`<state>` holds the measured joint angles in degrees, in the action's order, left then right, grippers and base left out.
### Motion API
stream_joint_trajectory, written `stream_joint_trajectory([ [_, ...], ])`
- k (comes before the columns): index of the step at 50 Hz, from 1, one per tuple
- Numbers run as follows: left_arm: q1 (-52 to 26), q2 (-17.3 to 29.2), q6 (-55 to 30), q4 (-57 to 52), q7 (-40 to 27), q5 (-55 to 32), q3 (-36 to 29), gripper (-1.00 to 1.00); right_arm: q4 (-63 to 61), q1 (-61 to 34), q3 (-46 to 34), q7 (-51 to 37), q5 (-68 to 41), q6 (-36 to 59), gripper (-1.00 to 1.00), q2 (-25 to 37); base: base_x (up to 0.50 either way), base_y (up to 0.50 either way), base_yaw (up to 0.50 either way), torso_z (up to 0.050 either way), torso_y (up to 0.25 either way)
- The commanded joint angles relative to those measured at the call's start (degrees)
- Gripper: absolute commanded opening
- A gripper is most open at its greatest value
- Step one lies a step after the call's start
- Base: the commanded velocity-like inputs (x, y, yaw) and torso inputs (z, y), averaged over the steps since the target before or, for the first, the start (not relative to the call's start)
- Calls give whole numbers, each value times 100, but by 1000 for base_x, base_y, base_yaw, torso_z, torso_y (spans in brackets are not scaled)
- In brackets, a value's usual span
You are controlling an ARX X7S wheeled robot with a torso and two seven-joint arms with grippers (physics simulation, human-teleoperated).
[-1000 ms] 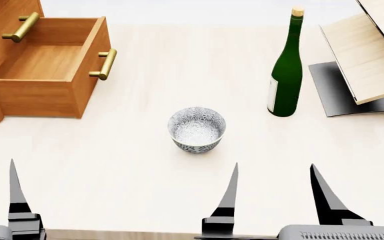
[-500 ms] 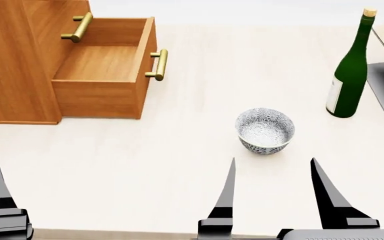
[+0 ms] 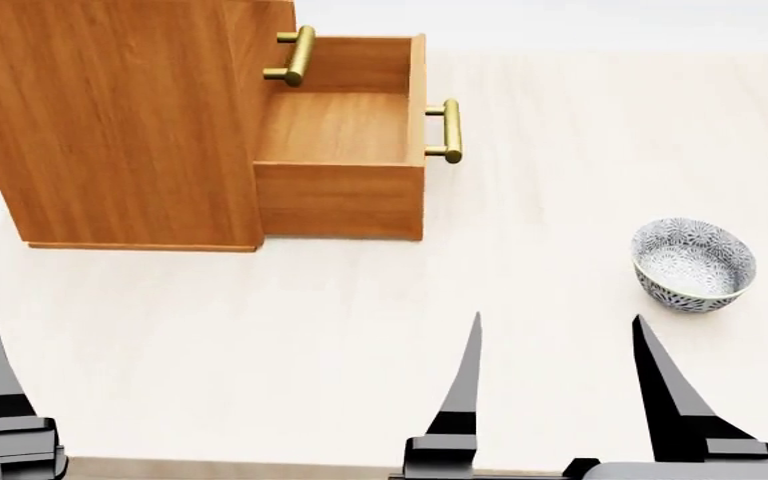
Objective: Close the bottom drawer of the cabinet.
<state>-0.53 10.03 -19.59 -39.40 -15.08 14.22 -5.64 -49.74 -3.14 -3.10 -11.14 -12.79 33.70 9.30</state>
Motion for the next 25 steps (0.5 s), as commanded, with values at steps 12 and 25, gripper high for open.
stream_joint_trajectory([
  [12,-57,92,1,106,-105,27,-124,100,58,-20,158,-101,-351,-17,100,-9,0,500,0,0,0],
  [25,-39,126,14,150,-173,29,-183,100,107,-73,236,-362,-390,176,100,-41,0,43,0,0,0],
])
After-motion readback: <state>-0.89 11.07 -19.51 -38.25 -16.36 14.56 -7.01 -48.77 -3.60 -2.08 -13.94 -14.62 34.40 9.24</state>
